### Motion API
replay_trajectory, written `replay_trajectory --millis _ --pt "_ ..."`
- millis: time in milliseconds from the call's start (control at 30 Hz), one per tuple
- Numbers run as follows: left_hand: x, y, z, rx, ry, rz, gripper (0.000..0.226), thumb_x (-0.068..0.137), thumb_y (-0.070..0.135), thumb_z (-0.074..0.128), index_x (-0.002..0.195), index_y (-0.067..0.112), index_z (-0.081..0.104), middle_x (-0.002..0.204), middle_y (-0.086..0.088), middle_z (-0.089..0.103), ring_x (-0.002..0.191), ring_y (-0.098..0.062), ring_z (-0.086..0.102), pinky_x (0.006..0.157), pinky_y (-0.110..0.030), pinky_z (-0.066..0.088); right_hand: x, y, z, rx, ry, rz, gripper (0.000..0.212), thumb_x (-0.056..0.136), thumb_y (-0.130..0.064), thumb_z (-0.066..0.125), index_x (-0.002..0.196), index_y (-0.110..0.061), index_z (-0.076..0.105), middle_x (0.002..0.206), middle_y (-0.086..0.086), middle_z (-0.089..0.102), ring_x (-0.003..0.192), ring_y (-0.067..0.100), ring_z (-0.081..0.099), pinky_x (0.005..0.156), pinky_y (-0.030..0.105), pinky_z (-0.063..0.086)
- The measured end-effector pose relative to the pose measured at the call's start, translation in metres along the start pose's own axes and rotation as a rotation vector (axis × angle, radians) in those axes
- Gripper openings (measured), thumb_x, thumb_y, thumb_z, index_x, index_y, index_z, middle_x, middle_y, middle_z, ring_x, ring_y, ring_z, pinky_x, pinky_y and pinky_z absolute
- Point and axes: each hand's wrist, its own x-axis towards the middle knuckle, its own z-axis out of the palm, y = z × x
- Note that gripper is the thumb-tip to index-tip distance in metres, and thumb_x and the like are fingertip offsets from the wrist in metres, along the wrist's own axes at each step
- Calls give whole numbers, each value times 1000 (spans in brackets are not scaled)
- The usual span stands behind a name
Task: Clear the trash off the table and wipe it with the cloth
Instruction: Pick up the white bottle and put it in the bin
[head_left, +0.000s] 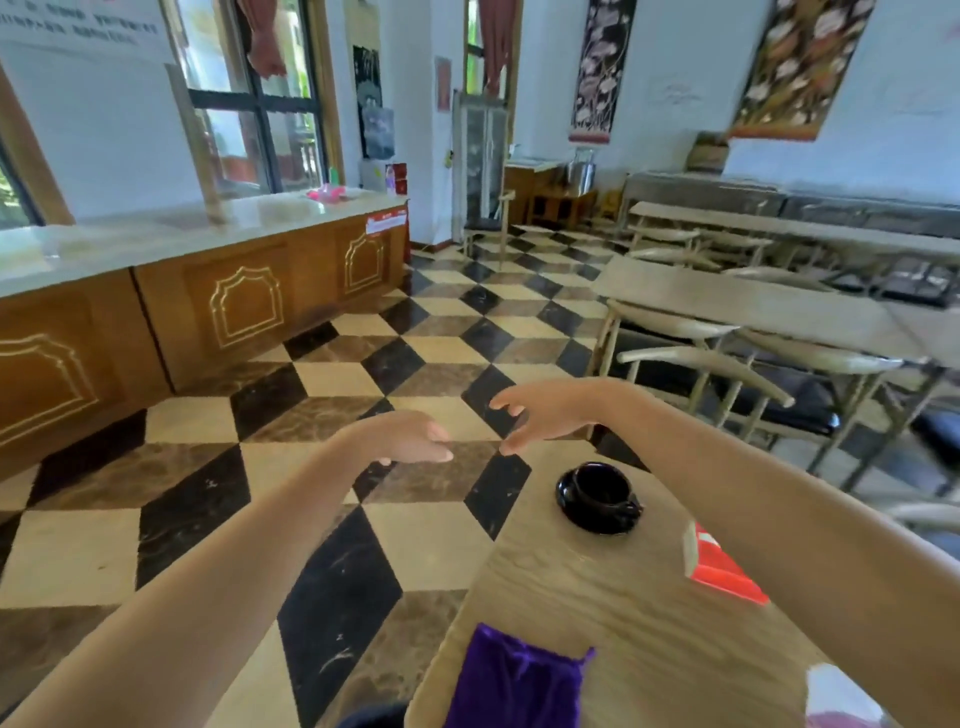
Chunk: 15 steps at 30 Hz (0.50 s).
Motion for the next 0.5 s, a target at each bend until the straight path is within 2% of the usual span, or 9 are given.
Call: replay_trajectory --millis 33,67,100,167,333,433,500 --pt "7 15 -3 -27 6 65 42 95 34 46 131 12 50 106 3 62 91 -12 60 87 -15 48 -13 12 -1 14 20 26 71 87 -44 58 146 -23 25 150 3 36 136 24 38 112 36 29" --pt "12 30 -5 -62 4 115 42 94 32 47 130 11 50 104 4 61 91 -13 60 93 -21 48 -28 24 -1 24 41 50 71 87 -44 58 146 -23 25 149 3 38 135 24 40 111 35 31" --pt "15 46 -7 -65 0 155 44 94 33 48 132 13 49 117 2 59 105 -16 58 100 -28 44 -42 35 0 32 62 78 70 87 -43 58 146 -22 25 148 3 40 133 23 42 110 33 32" --pt "21 80 -6 -17 -4 237 47 93 38 46 136 20 44 141 1 47 127 -19 46 104 -32 36 -73 55 6 68 98 140 68 88 -42 58 145 -23 26 148 2 40 131 21 43 104 27 32" --pt "38 167 30 0 -38 434 46 94 37 43 137 19 45 144 0 46 133 -17 41 108 -33 31 -148 100 44 183 164 366 67 90 -40 56 146 -19 26 149 4 38 133 21 42 109 32 33" --pt "43 212 63 -5 -85 544 48 94 38 43 138 18 43 146 -1 43 134 -18 39 108 -32 29 -193 119 79 248 209 508 67 89 -39 58 146 -19 27 150 3 37 134 21 39 106 26 31" --pt "42 236 89 -62 -111 585 50 93 39 46 139 20 41 146 -2 44 133 -20 40 104 -30 31 -220 130 106 271 256 563 64 88 -36 60 143 -18 33 147 5 41 131 22 42 98 20 33"
